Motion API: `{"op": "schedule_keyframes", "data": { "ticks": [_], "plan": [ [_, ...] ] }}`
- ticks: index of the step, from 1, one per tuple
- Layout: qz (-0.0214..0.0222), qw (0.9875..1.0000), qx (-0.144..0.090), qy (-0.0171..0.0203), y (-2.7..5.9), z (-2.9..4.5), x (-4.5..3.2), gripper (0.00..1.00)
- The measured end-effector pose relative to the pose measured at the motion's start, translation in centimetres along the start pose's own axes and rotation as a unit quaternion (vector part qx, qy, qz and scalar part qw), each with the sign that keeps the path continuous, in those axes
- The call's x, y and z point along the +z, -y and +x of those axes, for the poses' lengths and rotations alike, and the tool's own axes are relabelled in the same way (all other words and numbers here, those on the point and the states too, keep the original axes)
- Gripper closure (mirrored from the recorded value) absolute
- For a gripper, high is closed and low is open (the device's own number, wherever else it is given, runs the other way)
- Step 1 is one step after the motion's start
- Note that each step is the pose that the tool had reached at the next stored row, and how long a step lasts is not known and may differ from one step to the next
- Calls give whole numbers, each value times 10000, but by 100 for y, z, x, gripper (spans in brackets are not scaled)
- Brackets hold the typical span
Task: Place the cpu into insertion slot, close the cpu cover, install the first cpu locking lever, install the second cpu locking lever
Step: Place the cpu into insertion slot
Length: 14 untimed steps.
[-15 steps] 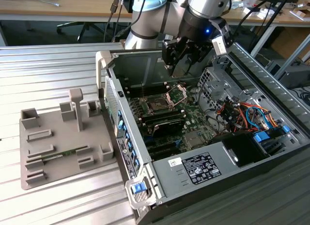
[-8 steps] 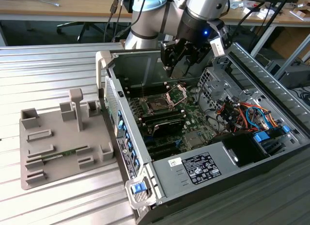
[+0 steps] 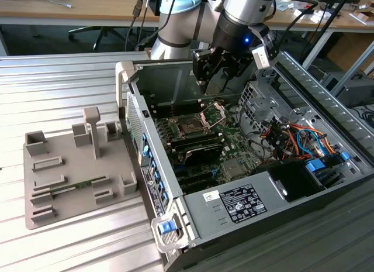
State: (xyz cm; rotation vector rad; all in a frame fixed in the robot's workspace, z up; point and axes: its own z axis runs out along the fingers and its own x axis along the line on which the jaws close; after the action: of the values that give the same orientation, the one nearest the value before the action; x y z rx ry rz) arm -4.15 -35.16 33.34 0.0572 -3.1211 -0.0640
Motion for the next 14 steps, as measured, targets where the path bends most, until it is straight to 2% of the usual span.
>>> {"op": "schedule_keyframes", "data": {
  "ticks": [6, 14],
  "plan": [
    [1, 10000, 66, 3, 0, 0, 1, 46],
    [24, 9999, 114, 4, 0, 0, 0, 46]
  ]
}}
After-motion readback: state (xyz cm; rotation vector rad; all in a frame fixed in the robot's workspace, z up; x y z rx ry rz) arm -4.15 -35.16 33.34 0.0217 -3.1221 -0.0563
